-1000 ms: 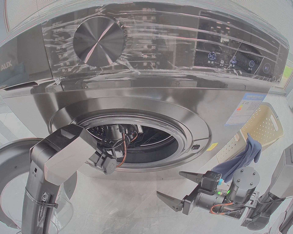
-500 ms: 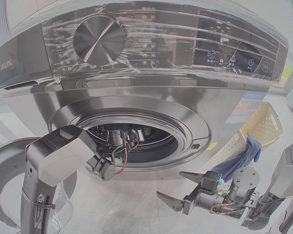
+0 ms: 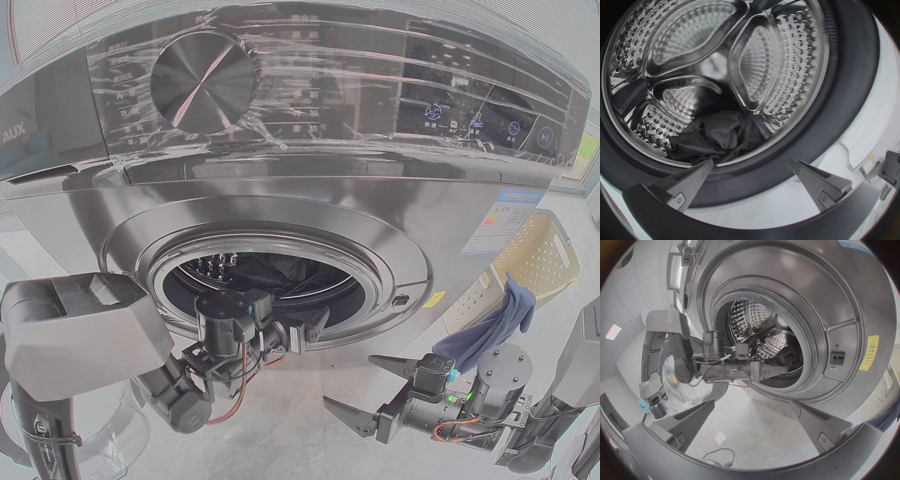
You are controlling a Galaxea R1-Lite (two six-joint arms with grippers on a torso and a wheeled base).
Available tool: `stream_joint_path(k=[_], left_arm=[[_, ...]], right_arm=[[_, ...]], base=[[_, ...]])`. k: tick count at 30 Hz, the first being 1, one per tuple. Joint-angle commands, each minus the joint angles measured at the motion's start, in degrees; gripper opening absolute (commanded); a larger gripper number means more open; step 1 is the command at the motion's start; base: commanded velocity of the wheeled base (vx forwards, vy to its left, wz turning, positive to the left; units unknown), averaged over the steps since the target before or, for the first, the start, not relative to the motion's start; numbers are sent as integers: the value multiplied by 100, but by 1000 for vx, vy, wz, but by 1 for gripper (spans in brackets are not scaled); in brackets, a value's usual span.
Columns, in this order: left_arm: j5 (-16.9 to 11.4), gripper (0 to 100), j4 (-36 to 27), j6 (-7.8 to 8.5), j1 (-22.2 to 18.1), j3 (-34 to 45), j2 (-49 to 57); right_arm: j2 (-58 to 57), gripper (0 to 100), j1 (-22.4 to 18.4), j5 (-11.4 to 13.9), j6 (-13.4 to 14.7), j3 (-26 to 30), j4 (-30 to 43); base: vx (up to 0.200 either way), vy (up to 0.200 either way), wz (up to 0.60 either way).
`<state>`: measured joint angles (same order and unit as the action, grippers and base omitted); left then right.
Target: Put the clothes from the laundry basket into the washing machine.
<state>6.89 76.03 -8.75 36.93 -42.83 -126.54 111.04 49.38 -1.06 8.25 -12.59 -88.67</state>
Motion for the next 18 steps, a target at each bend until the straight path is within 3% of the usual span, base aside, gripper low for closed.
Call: stream_joint_path(k=[1,8,13,18], left_arm=[[-91,100,746,146,526,1409,824],[14,100,1274,146,957,2419,1219],[67,100,1274,146,948,2894,1738],[322,100,1274,163,878,3535,2617]], right_arm=[[-30,100,10,1,1,143,-1],[-162,100,-69,-8,-8,275,-1],[-382,100,-148,-70,-34,292,-1],[-698,100,-315,-96,-43,407,8]], base=[[0,0,0],[0,0,0],[0,0,0],[0,0,0]])
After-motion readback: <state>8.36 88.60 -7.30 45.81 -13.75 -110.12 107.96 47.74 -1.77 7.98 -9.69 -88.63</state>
